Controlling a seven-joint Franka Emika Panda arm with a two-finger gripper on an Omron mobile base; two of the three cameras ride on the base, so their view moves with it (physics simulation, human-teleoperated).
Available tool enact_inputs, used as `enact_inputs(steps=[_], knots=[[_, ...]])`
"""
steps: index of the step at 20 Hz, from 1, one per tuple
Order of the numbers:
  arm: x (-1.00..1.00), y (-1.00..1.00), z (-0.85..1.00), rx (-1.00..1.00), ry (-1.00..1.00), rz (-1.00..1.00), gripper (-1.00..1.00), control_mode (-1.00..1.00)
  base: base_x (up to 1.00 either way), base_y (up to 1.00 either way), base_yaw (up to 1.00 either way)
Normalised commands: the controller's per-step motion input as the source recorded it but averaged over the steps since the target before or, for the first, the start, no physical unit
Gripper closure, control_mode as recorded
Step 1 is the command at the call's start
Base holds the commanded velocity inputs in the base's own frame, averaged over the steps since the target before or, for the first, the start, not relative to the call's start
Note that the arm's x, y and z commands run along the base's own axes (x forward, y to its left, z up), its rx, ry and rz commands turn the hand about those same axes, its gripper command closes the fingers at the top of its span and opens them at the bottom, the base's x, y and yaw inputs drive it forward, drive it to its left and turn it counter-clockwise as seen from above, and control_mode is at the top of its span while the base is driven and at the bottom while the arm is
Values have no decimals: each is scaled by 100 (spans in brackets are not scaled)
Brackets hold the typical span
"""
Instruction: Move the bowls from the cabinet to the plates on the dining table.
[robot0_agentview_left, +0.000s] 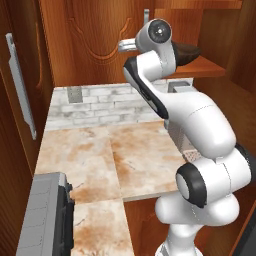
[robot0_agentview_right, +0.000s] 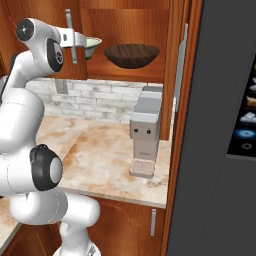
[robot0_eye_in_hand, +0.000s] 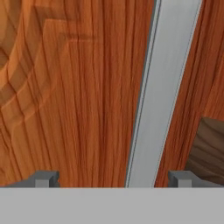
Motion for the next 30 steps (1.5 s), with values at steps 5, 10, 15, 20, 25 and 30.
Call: enact_inputs(steps=[5,10,15,20,25,30], knots=[[16,0,-13,0,4,0,100,-100,0,0,0],[8,-1,-12,0,2,0,100,-100,0,0,0],[1,-6,-10,2,1,0,100,-100,0,0,0],[0,-4,-8,1,0,0,100,-100,0,0,0],[3,0,-31,0,-4,0,100,-100,0,0,0],[11,1,-64,0,-11,-1,100,-100,0,0,0]])
